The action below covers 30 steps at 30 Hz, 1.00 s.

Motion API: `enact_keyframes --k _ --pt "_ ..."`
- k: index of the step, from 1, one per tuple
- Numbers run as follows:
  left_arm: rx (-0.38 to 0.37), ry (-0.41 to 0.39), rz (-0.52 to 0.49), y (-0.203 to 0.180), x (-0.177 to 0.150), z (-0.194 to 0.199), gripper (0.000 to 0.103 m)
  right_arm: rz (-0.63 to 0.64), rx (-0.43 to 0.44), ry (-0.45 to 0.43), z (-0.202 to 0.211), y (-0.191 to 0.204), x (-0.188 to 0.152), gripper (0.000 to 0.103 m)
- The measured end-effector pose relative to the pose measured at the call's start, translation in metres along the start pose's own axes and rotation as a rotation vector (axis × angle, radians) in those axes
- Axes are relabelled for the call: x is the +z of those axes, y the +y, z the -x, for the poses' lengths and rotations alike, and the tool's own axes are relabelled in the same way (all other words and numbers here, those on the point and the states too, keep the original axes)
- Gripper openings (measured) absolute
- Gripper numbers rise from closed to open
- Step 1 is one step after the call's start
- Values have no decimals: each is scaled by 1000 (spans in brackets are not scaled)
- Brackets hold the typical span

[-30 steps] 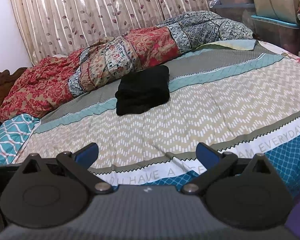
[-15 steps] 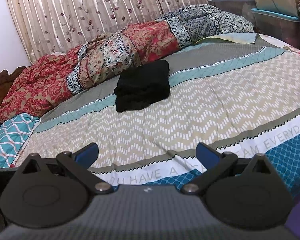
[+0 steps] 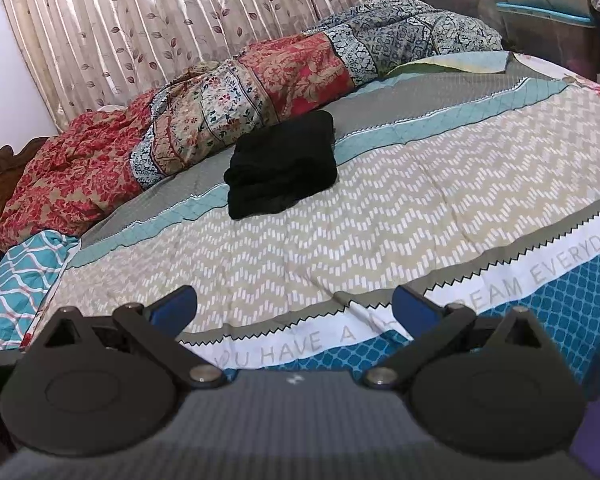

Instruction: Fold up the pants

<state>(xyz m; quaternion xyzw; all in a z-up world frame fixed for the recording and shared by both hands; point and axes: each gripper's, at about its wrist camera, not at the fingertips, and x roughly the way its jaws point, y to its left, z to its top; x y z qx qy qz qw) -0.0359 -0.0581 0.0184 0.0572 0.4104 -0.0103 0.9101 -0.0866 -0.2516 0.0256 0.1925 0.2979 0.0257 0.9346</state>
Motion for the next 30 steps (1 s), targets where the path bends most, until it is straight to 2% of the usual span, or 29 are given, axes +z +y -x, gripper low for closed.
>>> enact_keyframes --k 15,30 --pt "4 100 -14 0 -11 -14 103 -36 1 32 -4 -6 -3 103" --pt "4 135 -11 1 -14 -22 103 -51 0 57 -9 -10 -5 103"
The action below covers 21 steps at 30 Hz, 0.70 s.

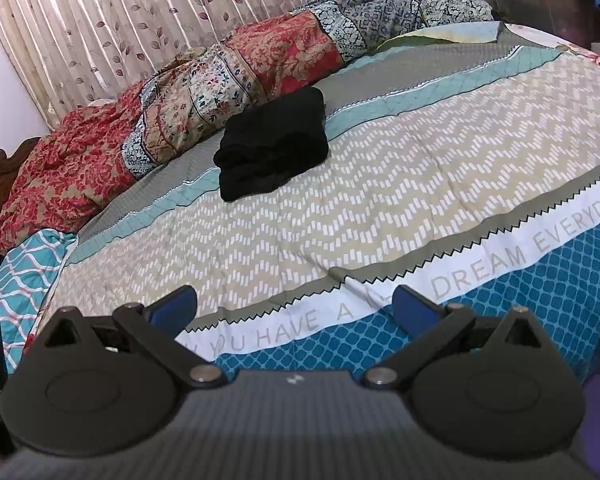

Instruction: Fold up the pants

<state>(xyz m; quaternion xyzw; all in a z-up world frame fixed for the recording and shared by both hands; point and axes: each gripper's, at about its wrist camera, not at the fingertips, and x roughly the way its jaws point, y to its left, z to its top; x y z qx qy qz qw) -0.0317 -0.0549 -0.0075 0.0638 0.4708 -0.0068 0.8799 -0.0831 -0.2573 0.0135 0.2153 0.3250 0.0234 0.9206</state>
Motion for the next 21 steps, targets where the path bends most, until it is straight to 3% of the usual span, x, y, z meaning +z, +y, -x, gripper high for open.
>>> enact_keyframes --k 21 --pt "20 54 -6 6 -11 -12 103 -13 -6 31 -5 1 -4 103"
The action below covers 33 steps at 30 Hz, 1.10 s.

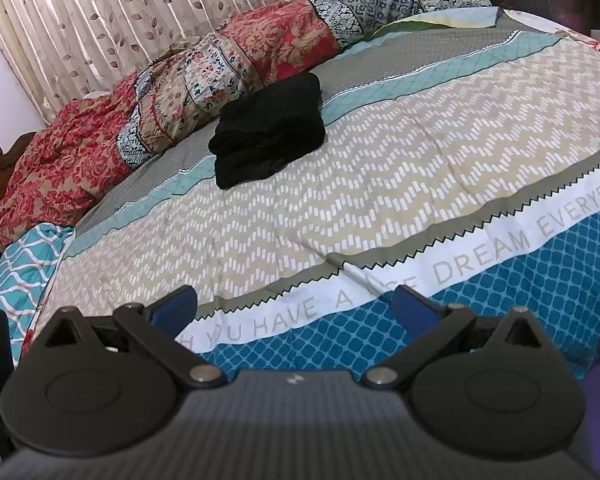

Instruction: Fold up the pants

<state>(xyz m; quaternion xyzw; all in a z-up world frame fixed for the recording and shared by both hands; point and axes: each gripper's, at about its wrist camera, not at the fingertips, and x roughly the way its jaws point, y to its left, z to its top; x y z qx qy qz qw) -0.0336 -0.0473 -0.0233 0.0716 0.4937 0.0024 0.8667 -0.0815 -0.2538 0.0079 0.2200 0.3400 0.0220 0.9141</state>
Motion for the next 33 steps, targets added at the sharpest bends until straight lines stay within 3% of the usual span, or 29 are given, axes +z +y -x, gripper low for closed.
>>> enact_keyframes --k 33 --pt "3 34 -38 -2 -7 -8 103 -19 1 38 -7 0 -5 103"
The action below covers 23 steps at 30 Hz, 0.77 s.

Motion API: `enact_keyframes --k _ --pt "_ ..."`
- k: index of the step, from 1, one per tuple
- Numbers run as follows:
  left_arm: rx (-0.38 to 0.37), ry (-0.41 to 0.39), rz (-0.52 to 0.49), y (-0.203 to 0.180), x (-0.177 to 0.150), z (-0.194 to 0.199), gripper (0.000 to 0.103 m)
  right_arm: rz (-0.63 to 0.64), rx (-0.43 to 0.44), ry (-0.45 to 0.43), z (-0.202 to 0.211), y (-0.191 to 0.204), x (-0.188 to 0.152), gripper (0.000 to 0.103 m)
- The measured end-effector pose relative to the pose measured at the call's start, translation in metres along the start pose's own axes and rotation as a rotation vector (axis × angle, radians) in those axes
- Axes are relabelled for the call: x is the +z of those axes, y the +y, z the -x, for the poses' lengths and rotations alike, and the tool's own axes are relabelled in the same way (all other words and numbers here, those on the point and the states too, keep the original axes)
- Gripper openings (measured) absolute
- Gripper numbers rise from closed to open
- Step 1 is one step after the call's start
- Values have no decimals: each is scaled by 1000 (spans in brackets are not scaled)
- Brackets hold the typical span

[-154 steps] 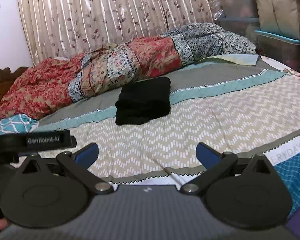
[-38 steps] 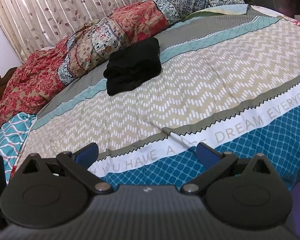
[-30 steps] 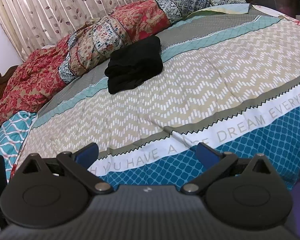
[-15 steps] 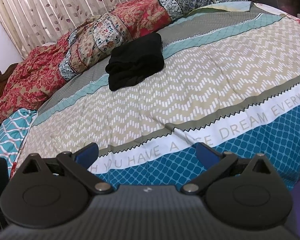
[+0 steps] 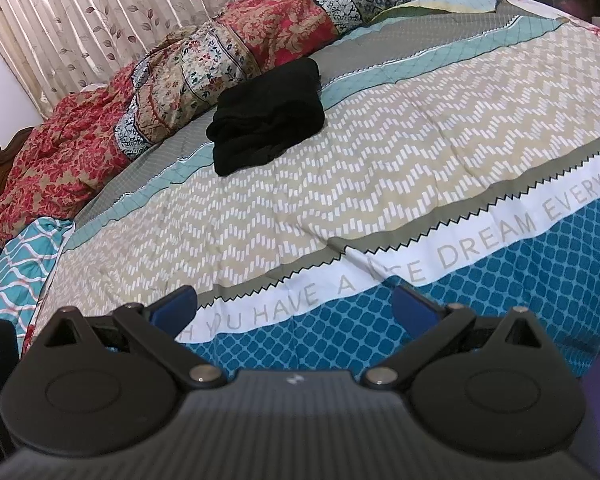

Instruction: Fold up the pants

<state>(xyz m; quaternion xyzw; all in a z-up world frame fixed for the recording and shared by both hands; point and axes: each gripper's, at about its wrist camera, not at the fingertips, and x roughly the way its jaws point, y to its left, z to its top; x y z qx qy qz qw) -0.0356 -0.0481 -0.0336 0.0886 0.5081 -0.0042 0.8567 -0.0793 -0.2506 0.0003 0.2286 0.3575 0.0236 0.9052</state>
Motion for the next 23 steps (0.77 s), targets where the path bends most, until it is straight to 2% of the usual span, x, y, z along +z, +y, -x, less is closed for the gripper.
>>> enact_keyframes --k 15,23 --pt "-14 8 3 1 0 -1 103 1 0 6 -1 1 -2 103" --pt "-73 -13 3 -1 1 5 103 6 0 -4 0 3 -3 103"
